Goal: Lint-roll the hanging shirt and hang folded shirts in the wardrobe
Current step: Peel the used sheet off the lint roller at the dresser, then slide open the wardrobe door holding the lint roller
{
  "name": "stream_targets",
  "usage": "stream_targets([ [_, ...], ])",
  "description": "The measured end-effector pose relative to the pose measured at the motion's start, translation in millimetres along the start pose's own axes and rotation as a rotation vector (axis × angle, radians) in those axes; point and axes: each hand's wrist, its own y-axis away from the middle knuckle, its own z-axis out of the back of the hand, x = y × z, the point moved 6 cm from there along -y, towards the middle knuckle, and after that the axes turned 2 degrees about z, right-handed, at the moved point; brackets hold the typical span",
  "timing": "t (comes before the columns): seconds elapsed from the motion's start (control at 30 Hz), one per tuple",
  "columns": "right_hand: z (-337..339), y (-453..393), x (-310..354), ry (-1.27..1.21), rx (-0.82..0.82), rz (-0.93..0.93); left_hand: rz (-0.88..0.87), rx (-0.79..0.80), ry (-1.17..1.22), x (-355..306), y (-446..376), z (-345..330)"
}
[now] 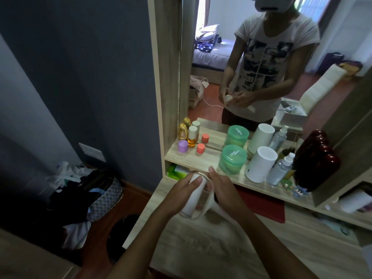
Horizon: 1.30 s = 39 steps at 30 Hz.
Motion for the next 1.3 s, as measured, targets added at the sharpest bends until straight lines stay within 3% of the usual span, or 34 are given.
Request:
stream_targets([
  [0.23, -7, -5, -6, -0.074, 0.071, -0.058, -0.065, -0.016, -0.045, -8, -2, 3],
  [0.4, -20, -8, -3, -0.179, 0.266, -0.032, -0.095, -0.011, 0.014, -23, -5, 18],
  [0.47, -17, -4, -4, -0.066, 0.383, -0.059, -0.104, -0.046, 0.039, -28, -4, 26],
  [0.57, -18, 5, -15, 0.469, 0.589, -0.061, -0.075, -0.107, -0.003, -23, -5, 38],
  [0.63, -17, 2, -23, 0.675, 0.517, 0.017, -0.064, -0.157, -0.022, -19, -1, 42],
  [0.7, -17, -2, -26, 0.636, 0.340, 0.068, -0.101, -0.198, -0.030, -21, 3, 42],
  [0.8, -15, -6, -28, 0.447, 0.127, 0.047, -0.179, -0.352, -0.121, -24, 17, 56],
  [0.87, -19, -11, -29, 0.336, 0.100, -0.022, -0.257, -0.508, -0.221, -26, 34, 73],
  [1.03, -70, -25, -23, 0.293, 0.256, -0.024, -0.400, -0.863, -0.622, -24, 97, 119],
  [1.17, -139, -25, 9, 0.192, 0.270, 0.146, -0.357, -1.083, -0.873, -17, 159, 158],
  [1.3, -222, -24, 46, 0.117, 0.409, 0.184, -0.269, -1.320, -1.089, -21, 233, 208],
])
